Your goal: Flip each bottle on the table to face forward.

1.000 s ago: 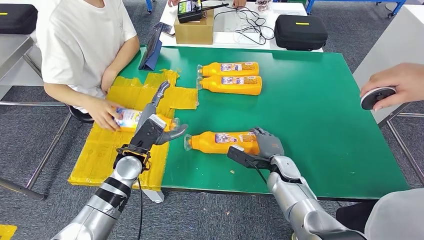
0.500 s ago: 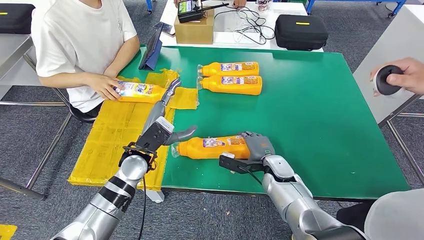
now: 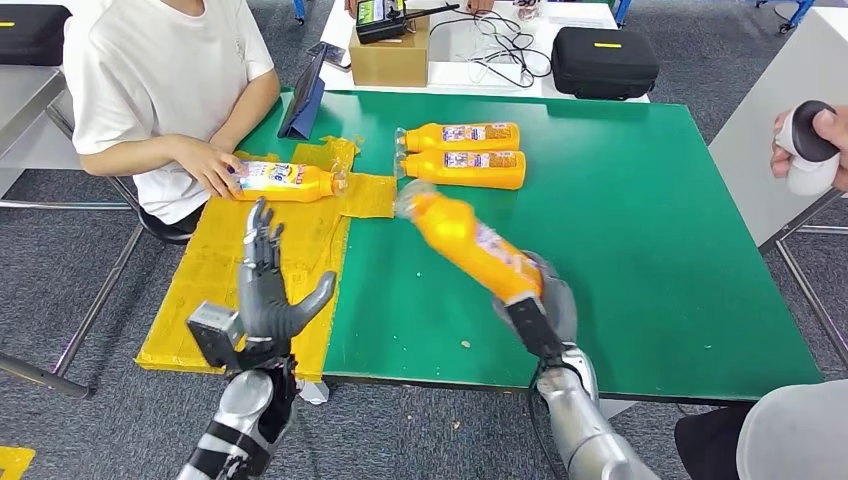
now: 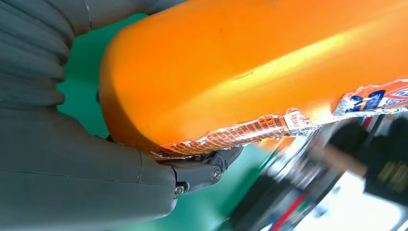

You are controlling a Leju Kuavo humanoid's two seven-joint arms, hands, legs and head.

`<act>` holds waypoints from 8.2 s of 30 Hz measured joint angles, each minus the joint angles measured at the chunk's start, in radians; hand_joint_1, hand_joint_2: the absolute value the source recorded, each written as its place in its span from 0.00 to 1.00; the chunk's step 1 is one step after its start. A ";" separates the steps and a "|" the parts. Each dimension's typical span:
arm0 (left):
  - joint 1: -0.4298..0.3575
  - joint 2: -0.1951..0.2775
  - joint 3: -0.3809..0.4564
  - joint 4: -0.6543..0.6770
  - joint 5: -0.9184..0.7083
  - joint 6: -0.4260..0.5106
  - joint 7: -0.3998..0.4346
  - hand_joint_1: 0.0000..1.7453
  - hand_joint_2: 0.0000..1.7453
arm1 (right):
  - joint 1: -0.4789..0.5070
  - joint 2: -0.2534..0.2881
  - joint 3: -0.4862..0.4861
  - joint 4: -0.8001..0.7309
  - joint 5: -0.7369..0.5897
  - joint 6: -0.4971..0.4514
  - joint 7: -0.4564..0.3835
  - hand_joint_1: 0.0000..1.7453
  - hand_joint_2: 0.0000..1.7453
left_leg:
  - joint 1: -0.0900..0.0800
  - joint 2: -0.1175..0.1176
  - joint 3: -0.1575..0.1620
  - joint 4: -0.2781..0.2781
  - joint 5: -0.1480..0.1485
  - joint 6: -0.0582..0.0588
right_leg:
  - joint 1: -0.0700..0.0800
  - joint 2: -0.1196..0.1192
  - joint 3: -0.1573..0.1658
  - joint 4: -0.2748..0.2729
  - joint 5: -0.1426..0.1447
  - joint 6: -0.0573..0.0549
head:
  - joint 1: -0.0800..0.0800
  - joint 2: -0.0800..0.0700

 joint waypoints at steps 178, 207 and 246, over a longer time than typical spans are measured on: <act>-0.144 0.113 -0.013 -0.188 -0.120 -0.299 0.118 0.00 1.00 | -0.147 -0.084 0.378 0.057 0.651 0.180 0.446 0.00 1.00 | 0.002 0.002 -0.002 0.000 0.004 -0.002 | 0.002 0.000 -0.003 0.000 0.004 -0.002 | 0.000 0.000; -0.202 0.085 -0.030 -0.065 -0.103 -0.286 0.107 0.00 1.00 | -0.293 -0.020 0.507 0.173 0.621 0.580 0.690 1.00 1.00 | 0.002 0.001 0.006 0.000 0.004 -0.002 | 0.002 0.000 0.004 0.000 0.004 -0.002 | 0.000 0.000; 0.109 0.004 -0.115 0.008 0.255 -0.548 0.230 0.00 1.00 | 0.216 0.028 0.433 -0.434 -0.032 0.281 0.083 1.00 1.00 | 0.002 0.001 -0.006 0.000 0.003 -0.002 | 0.002 0.001 -0.007 0.000 0.003 -0.002 | 0.000 0.000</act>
